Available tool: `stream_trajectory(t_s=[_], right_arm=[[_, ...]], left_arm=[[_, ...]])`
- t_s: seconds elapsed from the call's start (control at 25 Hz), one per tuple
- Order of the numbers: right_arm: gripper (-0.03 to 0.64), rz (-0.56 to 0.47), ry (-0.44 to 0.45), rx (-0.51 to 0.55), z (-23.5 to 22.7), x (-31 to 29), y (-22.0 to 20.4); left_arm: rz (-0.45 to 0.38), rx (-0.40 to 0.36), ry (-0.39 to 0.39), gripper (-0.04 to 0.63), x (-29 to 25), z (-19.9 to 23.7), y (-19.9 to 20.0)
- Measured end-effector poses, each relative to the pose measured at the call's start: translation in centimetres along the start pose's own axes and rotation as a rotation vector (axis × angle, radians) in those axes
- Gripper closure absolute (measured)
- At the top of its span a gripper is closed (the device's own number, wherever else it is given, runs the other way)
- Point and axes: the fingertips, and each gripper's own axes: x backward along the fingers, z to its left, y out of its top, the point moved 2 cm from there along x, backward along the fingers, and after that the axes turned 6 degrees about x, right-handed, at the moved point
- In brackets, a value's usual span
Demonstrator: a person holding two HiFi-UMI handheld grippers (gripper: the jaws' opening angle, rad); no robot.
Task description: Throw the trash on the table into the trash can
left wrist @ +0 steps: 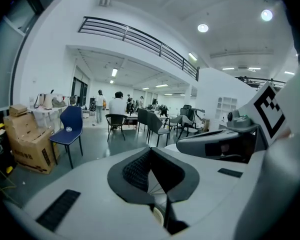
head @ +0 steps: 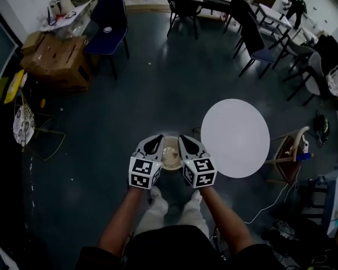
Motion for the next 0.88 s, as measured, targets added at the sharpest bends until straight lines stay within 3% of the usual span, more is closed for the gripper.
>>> stream_trajectory(t_s=[0.44, 0.68, 0.88], right_arm=[[0.598, -0.115, -0.029, 0.078, 5.6, 3.2, 6.7], [0.598, -0.132, -0.033, 0.104, 6.0, 5.5, 8.0], [0.598, -0.155, -0.032, 0.118, 4.7, 9.5, 9.0]], left_arm=[[-0.075, -0.056, -0.068, 0.58, 6.5, -0.6, 4.8], [-0.099, -0.104, -0.077, 0.58, 7.9, -1.6, 6.6], [-0.162, -0.091, -0.087, 0.58, 9.4, -4.6, 8.9]])
